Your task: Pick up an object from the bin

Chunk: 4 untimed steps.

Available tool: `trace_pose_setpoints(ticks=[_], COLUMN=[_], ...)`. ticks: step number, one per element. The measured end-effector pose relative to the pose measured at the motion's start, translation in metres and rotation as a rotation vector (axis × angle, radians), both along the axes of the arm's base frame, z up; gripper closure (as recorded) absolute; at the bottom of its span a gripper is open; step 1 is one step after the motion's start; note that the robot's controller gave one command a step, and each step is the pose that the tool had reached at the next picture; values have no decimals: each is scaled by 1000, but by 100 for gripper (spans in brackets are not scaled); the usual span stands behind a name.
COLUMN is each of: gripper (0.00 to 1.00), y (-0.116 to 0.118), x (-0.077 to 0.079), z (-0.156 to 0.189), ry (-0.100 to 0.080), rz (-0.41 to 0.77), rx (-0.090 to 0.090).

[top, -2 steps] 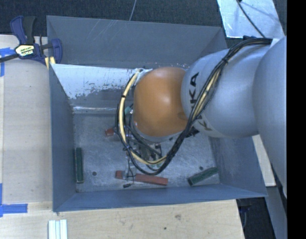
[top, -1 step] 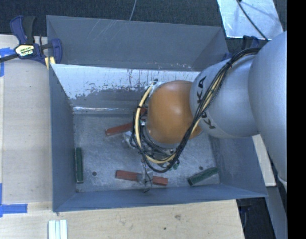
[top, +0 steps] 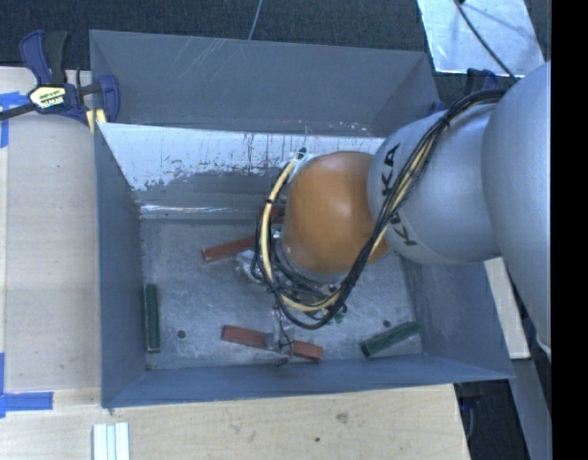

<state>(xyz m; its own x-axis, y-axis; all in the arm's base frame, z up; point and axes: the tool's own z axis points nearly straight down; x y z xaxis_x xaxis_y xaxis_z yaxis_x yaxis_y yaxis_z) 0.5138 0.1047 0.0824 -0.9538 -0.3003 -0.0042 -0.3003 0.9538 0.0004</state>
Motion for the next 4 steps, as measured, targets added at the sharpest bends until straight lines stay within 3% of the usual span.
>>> trace_pose_setpoints(ticks=[1,2,3,4], gripper=[0,100,100,100], y=[23,31,24,46], x=[-24,-33,-27,-2], z=[-4,-7,-7,174], ry=[1,-1,-3,-5], rz=[-38,-36,-35,-42], rx=[-1,1,1,1])
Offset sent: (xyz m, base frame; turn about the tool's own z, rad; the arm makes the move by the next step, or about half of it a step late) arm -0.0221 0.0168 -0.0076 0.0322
